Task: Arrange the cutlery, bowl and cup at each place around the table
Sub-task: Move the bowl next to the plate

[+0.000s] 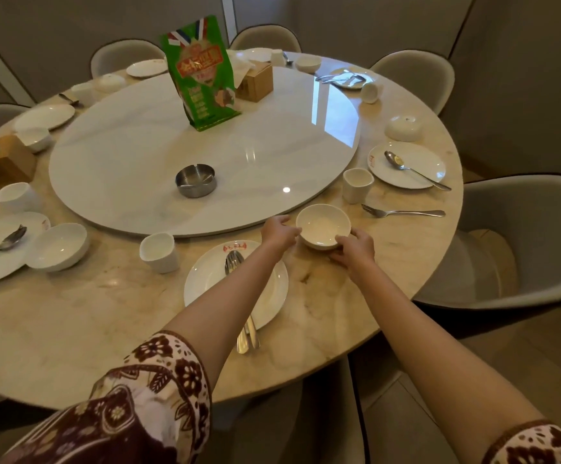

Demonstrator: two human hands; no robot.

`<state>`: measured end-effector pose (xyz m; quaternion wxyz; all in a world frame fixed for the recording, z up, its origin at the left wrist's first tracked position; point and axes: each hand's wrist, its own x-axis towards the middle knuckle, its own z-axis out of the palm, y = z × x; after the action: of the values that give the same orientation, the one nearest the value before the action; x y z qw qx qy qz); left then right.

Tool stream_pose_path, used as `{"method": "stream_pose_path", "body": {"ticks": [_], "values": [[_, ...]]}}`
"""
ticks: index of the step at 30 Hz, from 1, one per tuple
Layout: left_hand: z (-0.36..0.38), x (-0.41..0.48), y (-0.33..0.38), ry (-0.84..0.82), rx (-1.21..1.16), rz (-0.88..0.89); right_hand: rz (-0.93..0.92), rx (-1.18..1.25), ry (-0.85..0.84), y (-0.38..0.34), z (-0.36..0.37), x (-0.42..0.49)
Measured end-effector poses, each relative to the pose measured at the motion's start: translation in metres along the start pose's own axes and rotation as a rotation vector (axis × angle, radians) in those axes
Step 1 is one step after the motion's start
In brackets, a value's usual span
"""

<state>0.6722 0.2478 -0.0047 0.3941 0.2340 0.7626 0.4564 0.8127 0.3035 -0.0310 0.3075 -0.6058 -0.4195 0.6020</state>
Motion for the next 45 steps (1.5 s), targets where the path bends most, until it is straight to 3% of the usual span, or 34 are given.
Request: {"method": "stream_pose_path", "body": {"ticks": [8, 15, 35, 45], "values": [[-0.016, 0.013, 0.0, 0.001, -0.077, -0.035, 0.069, 0.25, -0.103, -0.002, 0.002, 0.003], [-0.043, 0.017, -0.006, 0.071, -0.09, -0.068, 0.084, 0.245, -0.183, -0.007, 0.027, -0.008], [-0.051, 0.002, -0.013, 0.13, 0.107, -0.003, 0.104, 0.2, -0.179, 0.003, 0.03, -0.028], [-0.067, -0.013, -0.01, -0.063, 0.109, 0.009, 0.163, 0.231, -0.212, -0.001, 0.025, -0.044]]}}
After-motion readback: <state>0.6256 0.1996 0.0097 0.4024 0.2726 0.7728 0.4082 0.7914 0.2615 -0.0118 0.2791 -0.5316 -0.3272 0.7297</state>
